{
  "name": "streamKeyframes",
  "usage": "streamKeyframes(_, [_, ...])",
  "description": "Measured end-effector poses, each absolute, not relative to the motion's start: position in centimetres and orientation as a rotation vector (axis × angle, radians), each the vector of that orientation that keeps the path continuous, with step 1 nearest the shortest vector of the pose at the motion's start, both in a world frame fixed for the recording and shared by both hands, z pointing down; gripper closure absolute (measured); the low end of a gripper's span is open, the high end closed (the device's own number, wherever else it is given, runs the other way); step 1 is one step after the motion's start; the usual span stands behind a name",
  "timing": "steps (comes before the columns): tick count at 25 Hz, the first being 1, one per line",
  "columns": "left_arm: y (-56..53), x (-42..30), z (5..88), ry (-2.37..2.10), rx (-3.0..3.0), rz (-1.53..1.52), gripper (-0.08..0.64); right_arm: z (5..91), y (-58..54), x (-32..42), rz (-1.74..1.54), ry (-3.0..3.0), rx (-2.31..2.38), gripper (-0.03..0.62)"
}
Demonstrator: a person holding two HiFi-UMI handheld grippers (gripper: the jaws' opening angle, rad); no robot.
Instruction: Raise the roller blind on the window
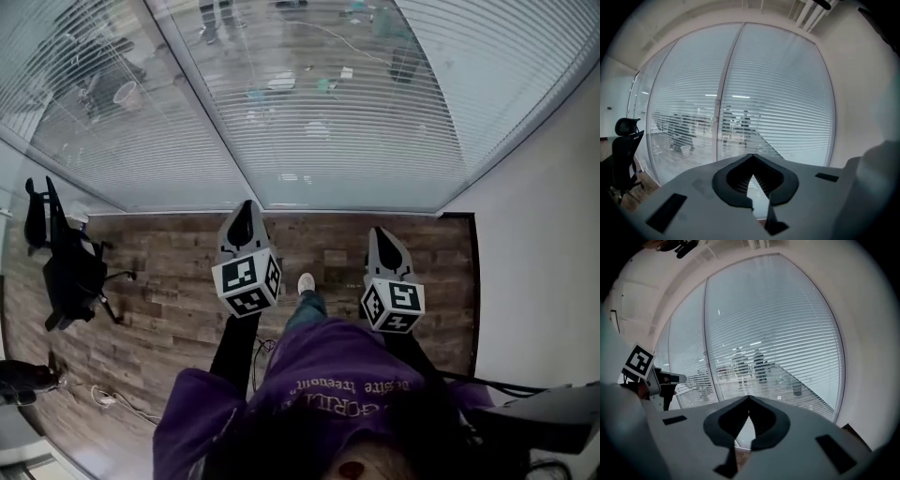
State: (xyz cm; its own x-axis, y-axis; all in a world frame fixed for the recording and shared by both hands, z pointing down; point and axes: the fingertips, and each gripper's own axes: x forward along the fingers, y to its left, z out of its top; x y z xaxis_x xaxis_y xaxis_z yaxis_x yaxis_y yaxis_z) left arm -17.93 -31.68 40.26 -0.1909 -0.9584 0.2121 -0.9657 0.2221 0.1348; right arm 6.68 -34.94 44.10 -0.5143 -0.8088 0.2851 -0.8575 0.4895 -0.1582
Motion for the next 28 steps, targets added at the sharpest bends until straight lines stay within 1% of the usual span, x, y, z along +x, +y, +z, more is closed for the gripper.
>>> streamKeyframes(7, [-40.1,-28.8,35.4,-2.372,1.856,-0.110,0.557,44.0,-41.3,-0.1,0.379,-2.575,1.440,0.595])
streamKeyframes(13, [-44.8,-33.9,32.7,-2.443,1.850,-0.165,0.557,43.8,-43.7,-1.5,0.373,-2.558,1.438,0.595])
streamKeyframes(17, [-46.8,-36.7,32.8,-2.480,1.840,-0.151,0.557,45.2,-44.2,-2.0,0.397,-2.528,1.432,0.595])
streamKeyframes(22, [-49.0,-38.9,34.4,-2.486,1.830,-0.106,0.502,46.7,-45.6,-1.6,0.414,-2.525,1.418,0.595])
streamKeyframes(25, [-49.9,-40.9,35.3,-2.517,1.779,-0.074,0.485,46.9,-46.7,-1.6,0.413,-2.538,1.403,0.595])
streamKeyframes(28, [-51.1,-42.4,36.6,-2.450,1.756,-0.043,0.470,46.4,-47.8,-1.7,0.393,-2.551,1.395,0.595])
